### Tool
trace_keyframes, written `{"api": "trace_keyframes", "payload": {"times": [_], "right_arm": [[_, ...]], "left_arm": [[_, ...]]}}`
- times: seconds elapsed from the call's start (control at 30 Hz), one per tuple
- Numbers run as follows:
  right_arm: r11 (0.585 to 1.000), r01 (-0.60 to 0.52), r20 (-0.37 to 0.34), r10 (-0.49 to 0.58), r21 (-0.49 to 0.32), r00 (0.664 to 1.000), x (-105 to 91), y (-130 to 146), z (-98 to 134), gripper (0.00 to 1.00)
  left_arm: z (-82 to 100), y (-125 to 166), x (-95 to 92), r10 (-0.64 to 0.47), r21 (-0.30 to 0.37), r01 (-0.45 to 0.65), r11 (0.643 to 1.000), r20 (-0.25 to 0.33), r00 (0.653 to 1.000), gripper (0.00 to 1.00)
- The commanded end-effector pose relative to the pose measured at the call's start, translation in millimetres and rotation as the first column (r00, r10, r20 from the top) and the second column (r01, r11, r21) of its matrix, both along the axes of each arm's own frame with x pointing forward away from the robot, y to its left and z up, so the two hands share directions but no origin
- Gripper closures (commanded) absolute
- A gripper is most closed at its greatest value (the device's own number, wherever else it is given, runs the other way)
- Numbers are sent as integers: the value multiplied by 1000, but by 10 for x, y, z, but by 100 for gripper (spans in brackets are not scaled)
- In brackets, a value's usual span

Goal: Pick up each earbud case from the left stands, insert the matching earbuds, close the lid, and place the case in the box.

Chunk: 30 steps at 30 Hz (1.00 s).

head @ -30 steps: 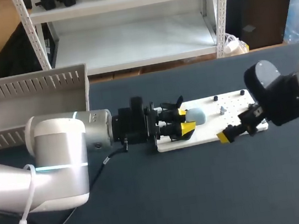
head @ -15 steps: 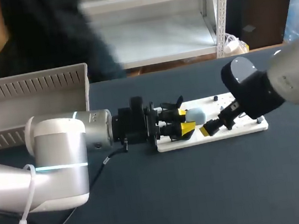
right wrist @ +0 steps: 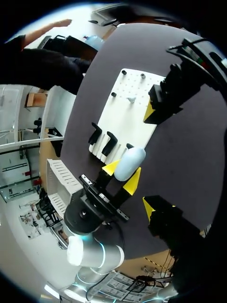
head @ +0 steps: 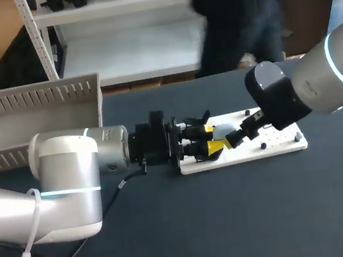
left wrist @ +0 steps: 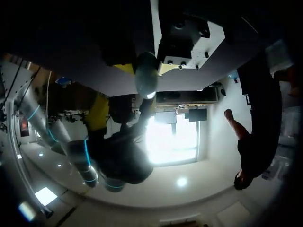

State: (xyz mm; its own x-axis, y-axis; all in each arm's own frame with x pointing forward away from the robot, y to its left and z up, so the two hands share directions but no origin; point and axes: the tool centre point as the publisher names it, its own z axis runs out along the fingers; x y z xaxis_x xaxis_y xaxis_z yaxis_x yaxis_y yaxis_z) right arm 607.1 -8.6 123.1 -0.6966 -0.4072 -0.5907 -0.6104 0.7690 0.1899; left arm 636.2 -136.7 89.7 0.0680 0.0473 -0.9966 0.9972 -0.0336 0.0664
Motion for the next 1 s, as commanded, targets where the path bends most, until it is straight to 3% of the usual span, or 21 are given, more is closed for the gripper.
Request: {"api": "trace_keyframes", "payload": {"times": [0.03, 1.0], "right_arm": [[996, 60, 40, -57, -63, 998, 36, 49, -39, 0], [991, 102, 37, -99, -89, 994, 208, -11, -126, 0]], "left_arm": [[-9, 0, 7, -2, -2, 2, 1000, 0, 1000, 100], [-9, 0, 7, -2, -2, 2, 1000, 0, 1000, 100]]}}
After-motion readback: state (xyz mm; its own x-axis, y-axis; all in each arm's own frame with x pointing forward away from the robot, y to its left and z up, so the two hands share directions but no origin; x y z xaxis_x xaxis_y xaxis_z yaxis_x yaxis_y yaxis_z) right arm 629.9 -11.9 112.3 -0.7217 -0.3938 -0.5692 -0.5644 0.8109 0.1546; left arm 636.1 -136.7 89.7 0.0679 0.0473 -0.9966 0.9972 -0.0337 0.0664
